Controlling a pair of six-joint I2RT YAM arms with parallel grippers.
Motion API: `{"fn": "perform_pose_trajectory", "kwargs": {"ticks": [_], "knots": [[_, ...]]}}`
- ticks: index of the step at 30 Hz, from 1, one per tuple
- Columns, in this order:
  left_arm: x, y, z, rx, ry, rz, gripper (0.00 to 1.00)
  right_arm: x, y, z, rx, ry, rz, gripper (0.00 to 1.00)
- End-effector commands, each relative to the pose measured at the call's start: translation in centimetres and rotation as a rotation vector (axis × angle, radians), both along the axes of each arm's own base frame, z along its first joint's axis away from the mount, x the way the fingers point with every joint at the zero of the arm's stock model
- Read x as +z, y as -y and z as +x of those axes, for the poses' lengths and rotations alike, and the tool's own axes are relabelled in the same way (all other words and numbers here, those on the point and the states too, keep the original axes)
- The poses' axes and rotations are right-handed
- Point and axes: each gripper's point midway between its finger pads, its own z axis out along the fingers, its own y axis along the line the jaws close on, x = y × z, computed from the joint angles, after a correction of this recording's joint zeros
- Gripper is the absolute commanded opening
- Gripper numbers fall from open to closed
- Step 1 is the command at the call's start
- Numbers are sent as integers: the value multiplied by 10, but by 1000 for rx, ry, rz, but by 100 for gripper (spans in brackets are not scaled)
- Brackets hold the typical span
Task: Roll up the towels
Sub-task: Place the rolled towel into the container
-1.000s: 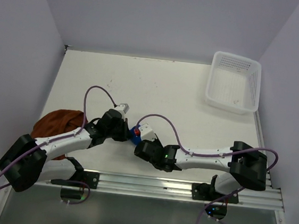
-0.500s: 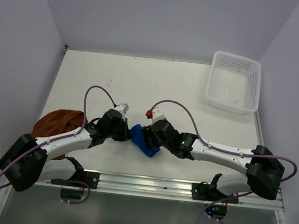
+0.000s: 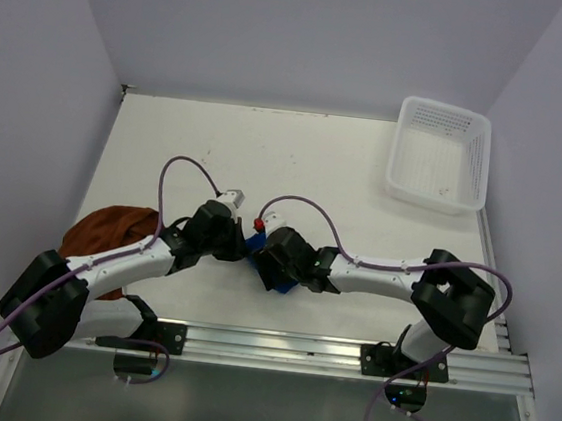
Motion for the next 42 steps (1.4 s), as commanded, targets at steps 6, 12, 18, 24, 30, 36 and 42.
{"fn": "perform_pose_trajectory", "kwargs": {"ticks": [6,12,18,24,30,36,42], "knots": [[15,5,12,-7,44,12,0,-2,-7,15,-40,43,-22,68],[19,-1,16,30,51,34,0,-6,10,27,-118,92,-96,48],[37,-25,29,139,111,113,0,-18,12,29,-141,82,-140,31],[72,-56,47,213,187,203,0,-26,17,36,-180,90,-200,1],[111,-79,71,255,272,274,0,13,17,83,-240,130,-166,0],[122,-86,85,260,313,329,0,88,36,173,-330,192,-105,0],[111,-88,91,239,309,373,0,162,105,271,-531,250,3,0]]}}
